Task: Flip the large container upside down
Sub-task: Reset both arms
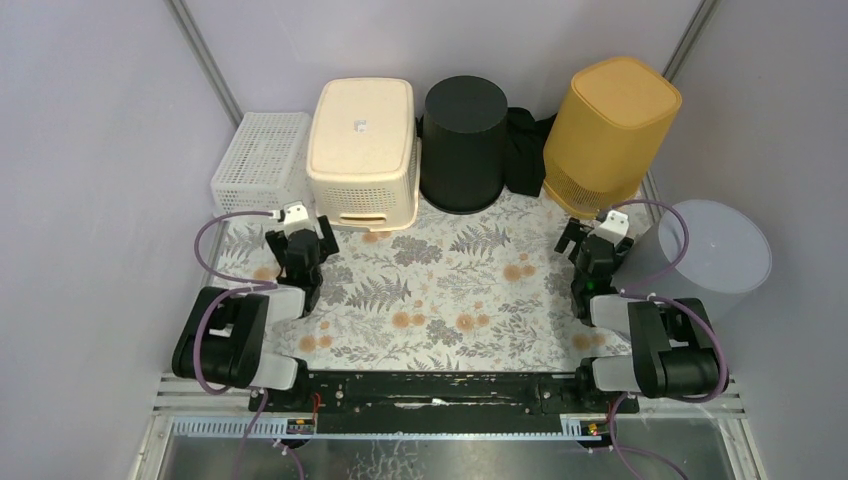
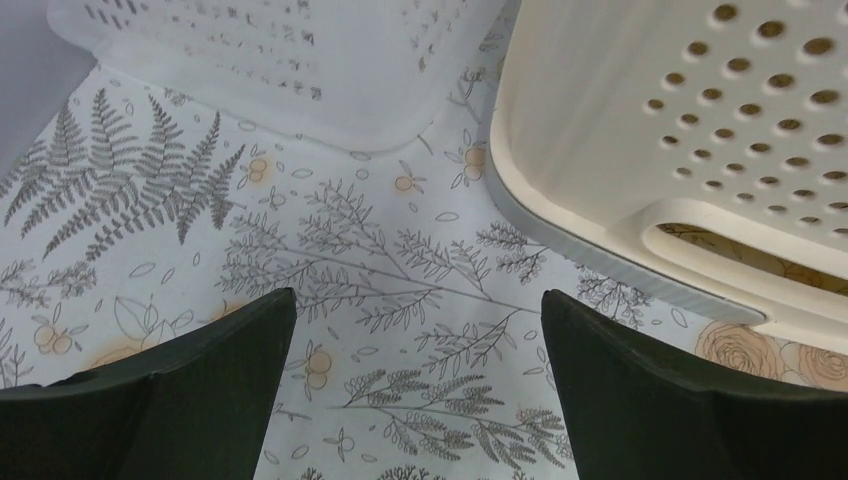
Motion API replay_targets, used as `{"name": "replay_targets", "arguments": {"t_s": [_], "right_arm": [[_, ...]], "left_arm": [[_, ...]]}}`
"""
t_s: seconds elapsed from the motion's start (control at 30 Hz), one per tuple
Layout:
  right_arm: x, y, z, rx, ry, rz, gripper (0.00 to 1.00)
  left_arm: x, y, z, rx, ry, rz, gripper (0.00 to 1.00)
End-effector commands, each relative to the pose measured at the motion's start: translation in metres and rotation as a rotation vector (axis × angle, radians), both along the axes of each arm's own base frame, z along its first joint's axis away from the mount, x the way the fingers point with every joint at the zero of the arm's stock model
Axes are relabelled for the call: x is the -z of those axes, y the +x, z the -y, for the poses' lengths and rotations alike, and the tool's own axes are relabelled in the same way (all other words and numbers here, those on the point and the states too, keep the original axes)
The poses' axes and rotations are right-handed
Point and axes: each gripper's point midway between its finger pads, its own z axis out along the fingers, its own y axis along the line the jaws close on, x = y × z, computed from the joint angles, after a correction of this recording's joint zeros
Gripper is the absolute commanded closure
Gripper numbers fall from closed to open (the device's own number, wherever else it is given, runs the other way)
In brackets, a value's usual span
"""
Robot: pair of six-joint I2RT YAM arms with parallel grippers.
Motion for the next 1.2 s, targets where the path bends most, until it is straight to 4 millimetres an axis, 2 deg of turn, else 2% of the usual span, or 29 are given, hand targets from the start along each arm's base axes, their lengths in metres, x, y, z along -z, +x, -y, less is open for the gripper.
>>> {"name": "replay_targets", "arguments": {"t_s": [0.0, 0.03, 0.07, 0.17, 0.33, 0.37, 0.43, 0.53, 1.17], "right_arm": [[-0.019, -0.007, 0.024, 0.138, -0.031, 0.145, 0.01], [-0.022, -0.008, 0.025, 0.146, -0.028, 0.182, 0.01], [-0.023, -0.008, 0.025, 0.137, -0.041, 0.198, 0.01], [-0.020, -0.004, 0.015, 0.071, -0.045, 0.169, 0.01], [-0.013, -0.004, -0.016, -0.150, -0.084, 0.213, 0.01], [-0.021, -0.005, -0.018, -0.159, -0.095, 0.267, 0.00], [-0.018, -0.007, -0.014, -0.126, -0.086, 0.242, 0.01], [-0.007, 0.012, -0.023, -0.179, -0.086, 0.135, 0.01], [-0.006, 0.014, -0.025, -0.196, -0.092, 0.139, 0.01]], "left_arm": [[-0.042, 0.025, -0.002, 0.029, 0.050, 0.178, 0.00], [-0.038, 0.021, -0.003, 0.034, 0.048, 0.191, 0.00], [-0.047, 0.022, -0.004, 0.045, 0.045, 0.266, 0.00], [-0.040, 0.025, 0.005, 0.107, 0.047, 0.241, 0.00], [-0.039, 0.025, 0.009, 0.142, 0.049, 0.251, 0.00], [-0.037, 0.022, 0.012, 0.159, 0.046, 0.257, 0.00], [-0.038, 0.019, 0.012, 0.172, 0.061, 0.282, 0.00], [-0.036, 0.023, 0.013, 0.190, 0.045, 0.271, 0.00], [-0.035, 0.023, 0.012, 0.188, 0.040, 0.266, 0.00]]}}
